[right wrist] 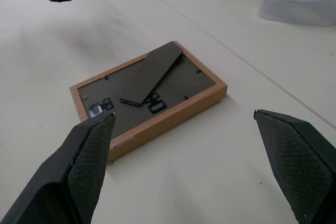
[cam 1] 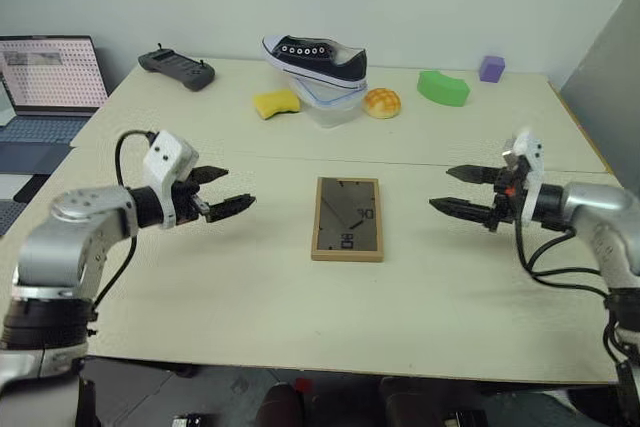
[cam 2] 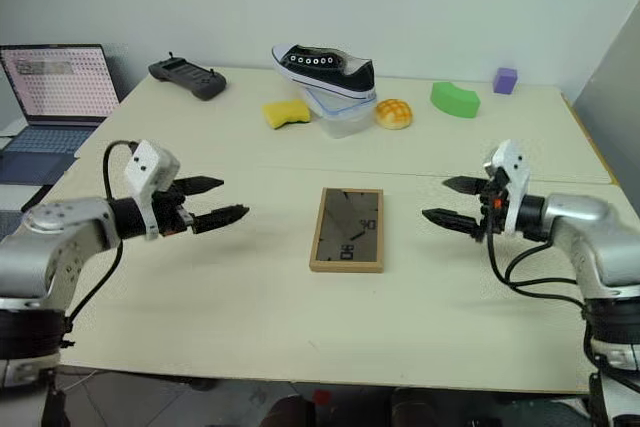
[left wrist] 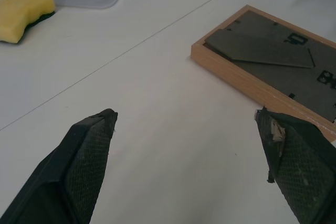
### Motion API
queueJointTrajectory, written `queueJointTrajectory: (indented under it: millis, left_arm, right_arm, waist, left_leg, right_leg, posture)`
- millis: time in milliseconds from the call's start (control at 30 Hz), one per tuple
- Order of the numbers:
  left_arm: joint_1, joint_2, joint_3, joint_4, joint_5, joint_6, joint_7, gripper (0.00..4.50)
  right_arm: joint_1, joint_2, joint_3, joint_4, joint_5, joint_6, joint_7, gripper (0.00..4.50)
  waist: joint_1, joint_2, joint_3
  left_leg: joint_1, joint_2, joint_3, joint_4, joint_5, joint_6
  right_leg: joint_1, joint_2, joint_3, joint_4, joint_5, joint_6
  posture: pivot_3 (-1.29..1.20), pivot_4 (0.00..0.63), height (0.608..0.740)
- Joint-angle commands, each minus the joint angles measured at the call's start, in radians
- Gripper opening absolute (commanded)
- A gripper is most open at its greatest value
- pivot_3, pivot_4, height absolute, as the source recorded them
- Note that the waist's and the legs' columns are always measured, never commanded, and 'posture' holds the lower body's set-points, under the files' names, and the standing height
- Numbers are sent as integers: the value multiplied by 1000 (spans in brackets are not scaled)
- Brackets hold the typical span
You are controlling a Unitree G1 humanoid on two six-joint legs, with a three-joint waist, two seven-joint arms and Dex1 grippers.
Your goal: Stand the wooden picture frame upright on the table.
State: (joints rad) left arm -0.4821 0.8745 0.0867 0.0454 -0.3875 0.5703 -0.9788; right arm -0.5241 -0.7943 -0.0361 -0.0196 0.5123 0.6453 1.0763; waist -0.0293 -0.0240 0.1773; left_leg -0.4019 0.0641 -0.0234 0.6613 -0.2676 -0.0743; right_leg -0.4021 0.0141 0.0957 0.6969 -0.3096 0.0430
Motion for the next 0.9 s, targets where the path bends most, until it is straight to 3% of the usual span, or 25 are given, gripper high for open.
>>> queueJointTrajectory:
  millis: [33, 333, 400, 500, 700, 900]
  left_arm:
    - [-2, 31, -36, 27, 73, -108, -35, 4500]
    - [-67, -3, -31, 30, 36, -35, -58, 4500]
    - [-100, -19, -10, 45, 0, 47, -41, 4500]
    - [-148, -63, 26, 77, -91, 221, -18, 4500]
    - [-179, -64, 6, 92, -181, 454, -57, 4500]
    - [-275, -131, 47, 254, -286, 831, 2, 4500]
  right_arm:
    - [5, -18, 3, -5, -6, -8, 30, 4486]
    - [60, -3, 16, -22, -50, -58, 8, 4486]
    - [56, 6, 20, -11, -57, -74, 10, 4486]
    - [36, 35, 32, 35, -82, -108, -1, 3951]
    - [17, 68, 102, 92, -163, -202, 11, 2407]
    - [-20, 129, 171, 172, -258, -309, -4, 926]
  waist:
    - [-2, 0, 0]
    - [-3, 0, 0]
    - [-3, 0, 0]
    - [-3, 0, 0]
    - [-7, 0, 0]
    - [-9, 0, 0]
  left_leg:
    - [0, 0, 0, 0, 0, 0]
    - [-1, 0, 0, 1, 0, 0]
    - [-1, 0, 0, 1, 0, 0]
    - [-1, 0, 0, 1, 0, 0]
    - [-1, 0, 0, 1, 0, 0]
    - [-1, 0, -1, 3, 0, 0]
  right_leg:
    - [-1, 0, 0, 1, 0, 0]
    - [-2, 0, 0, 2, 0, 0]
    - [-2, 0, 0, 2, 0, 0]
    - [-2, 0, 0, 2, 0, 0]
    - [-2, 1, 0, 2, 0, 0]
    - [-1, 0, -1, 4, 0, 0]
  posture:
    - [0, 150, 740]
    - [0, 150, 740]
    - [0, 150, 740]
    - [0, 150, 740]
    - [0, 150, 740]
    - [0, 150, 740]
